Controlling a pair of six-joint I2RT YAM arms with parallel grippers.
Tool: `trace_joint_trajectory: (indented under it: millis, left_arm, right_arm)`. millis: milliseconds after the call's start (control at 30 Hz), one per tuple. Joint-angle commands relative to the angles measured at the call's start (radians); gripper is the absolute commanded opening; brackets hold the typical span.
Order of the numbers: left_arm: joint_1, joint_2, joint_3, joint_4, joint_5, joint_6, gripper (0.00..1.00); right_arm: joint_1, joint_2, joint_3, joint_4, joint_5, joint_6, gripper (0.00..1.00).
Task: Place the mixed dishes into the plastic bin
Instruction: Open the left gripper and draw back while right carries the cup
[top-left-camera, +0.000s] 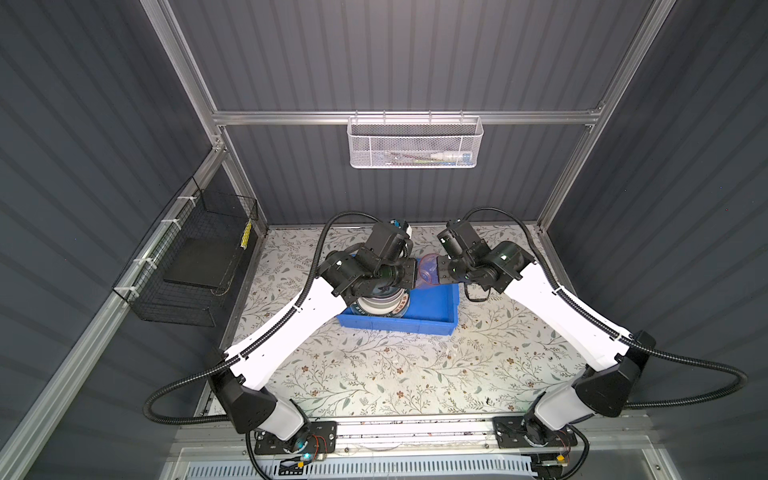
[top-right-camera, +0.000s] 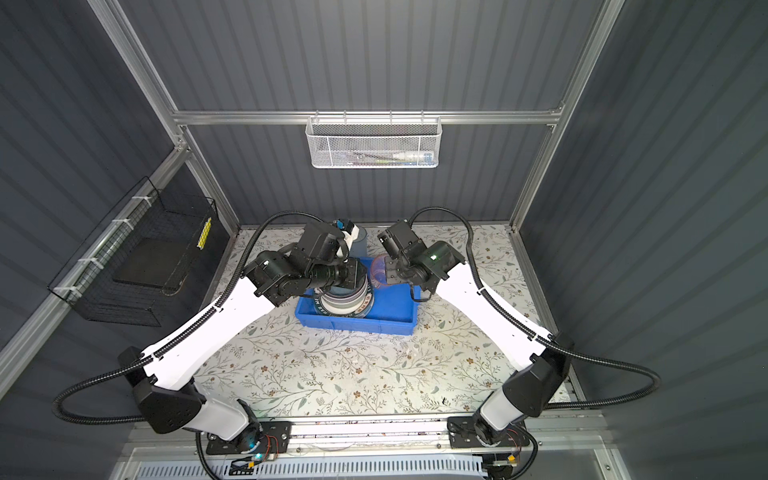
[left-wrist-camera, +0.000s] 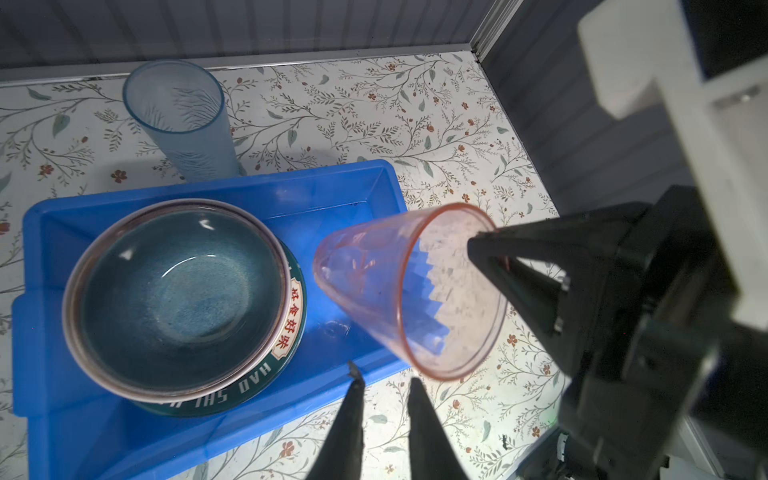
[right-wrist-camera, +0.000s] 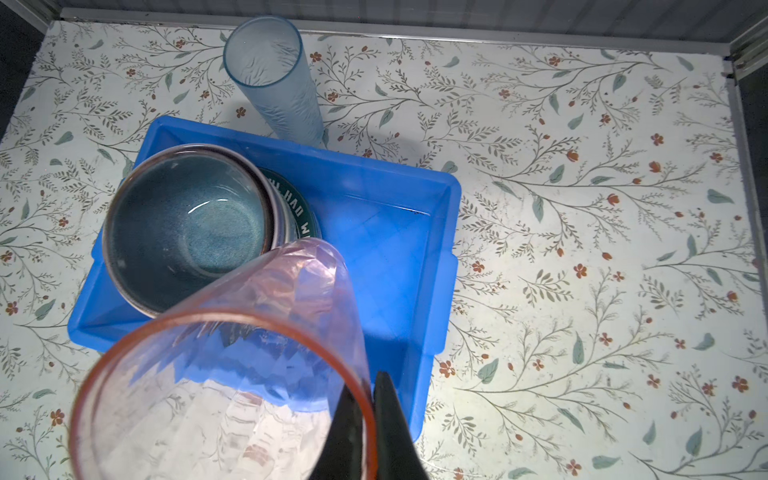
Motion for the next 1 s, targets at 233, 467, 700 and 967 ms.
trace_joint_trajectory:
  millis: [233, 467, 700, 967]
  left_arm:
    - [0.032, -0.185, -0.152, -0.056, -0.127, -0.031, 0.65]
    - [0.146, -0.286, -0.255, -0.079, -0.097, -0.030, 0.74]
    - [0.182, -0.340, -0.336, -0.089, -0.114, -0.024, 0.76]
    - [0.201, -0.352, -0.388, -0.083, -0.134, -0.036, 0.78]
  right_arm:
    - [-0.163, 0.114, 0.041, 0.024, -0.096, -0.108, 0.00]
    - [-0.204, 0.257, 0.131, -0.016, -0.129, -0.129, 0.00]
    - [-0.217, 0.378, 0.248, -0.074, -0.096, -0.148, 0.00]
    - [-0.250, 0.491, 0.368, -0.138, -0.086, -0.184, 0.00]
